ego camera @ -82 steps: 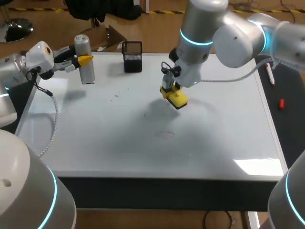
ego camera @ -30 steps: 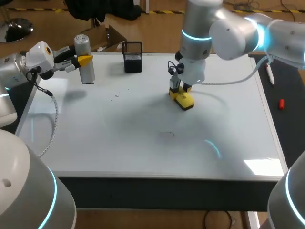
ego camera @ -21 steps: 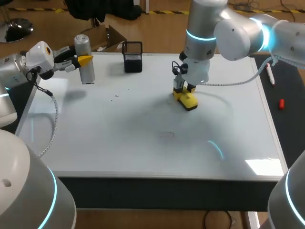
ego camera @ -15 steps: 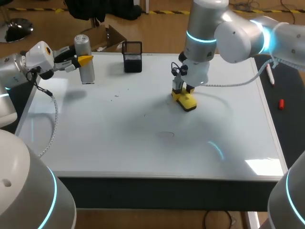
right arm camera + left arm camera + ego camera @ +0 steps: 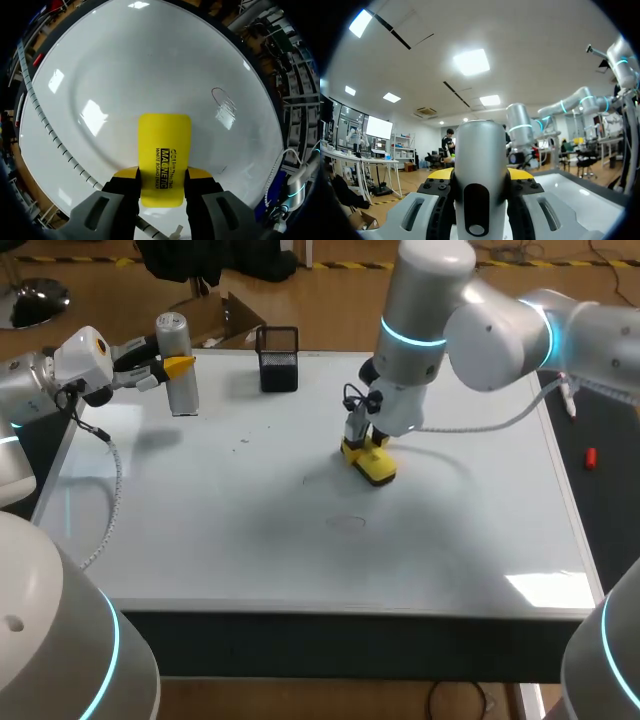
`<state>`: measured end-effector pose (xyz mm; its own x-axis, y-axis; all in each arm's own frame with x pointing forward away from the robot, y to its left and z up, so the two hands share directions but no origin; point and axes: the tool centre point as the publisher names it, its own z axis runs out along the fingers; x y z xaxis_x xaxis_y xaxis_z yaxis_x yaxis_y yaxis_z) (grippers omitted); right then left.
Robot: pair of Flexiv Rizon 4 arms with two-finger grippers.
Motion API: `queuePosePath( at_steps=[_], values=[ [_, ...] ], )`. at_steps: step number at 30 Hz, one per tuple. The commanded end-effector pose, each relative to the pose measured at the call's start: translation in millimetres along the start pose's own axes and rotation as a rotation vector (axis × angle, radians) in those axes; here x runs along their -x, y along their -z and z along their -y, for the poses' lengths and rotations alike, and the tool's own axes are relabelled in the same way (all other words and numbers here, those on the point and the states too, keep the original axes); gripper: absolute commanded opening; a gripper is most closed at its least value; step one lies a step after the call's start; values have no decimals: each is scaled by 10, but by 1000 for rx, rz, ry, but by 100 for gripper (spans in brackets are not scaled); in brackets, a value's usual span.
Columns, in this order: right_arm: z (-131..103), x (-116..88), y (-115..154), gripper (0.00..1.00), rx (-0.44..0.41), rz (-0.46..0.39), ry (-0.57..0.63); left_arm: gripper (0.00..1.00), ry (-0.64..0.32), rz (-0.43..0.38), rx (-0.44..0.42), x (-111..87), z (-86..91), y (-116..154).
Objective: Pick up the inspection probe, press it on each red-marked spot on the whiteboard one by one, put down the probe, pick up the eraser, and wipe off all the red marks.
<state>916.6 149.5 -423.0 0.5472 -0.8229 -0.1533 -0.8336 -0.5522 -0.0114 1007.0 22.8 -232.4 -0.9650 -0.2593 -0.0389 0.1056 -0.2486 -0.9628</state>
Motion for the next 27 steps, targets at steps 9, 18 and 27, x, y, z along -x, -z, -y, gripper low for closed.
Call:
queuePosePath(
  at_steps=[9, 18, 27],
  values=[
    [78, 201, -123, 0, 43, 18, 68, 0, -1, 1, 0, -3, 12, -4],
    [309, 63, -264, 0, 73, 11, 69, 0, -1, 1, 0, -3, 12, -4],
    [382, -200, -271, 0, 82, -22, 31, 0, -1, 1, 0, -3, 12, -4]
  ],
)
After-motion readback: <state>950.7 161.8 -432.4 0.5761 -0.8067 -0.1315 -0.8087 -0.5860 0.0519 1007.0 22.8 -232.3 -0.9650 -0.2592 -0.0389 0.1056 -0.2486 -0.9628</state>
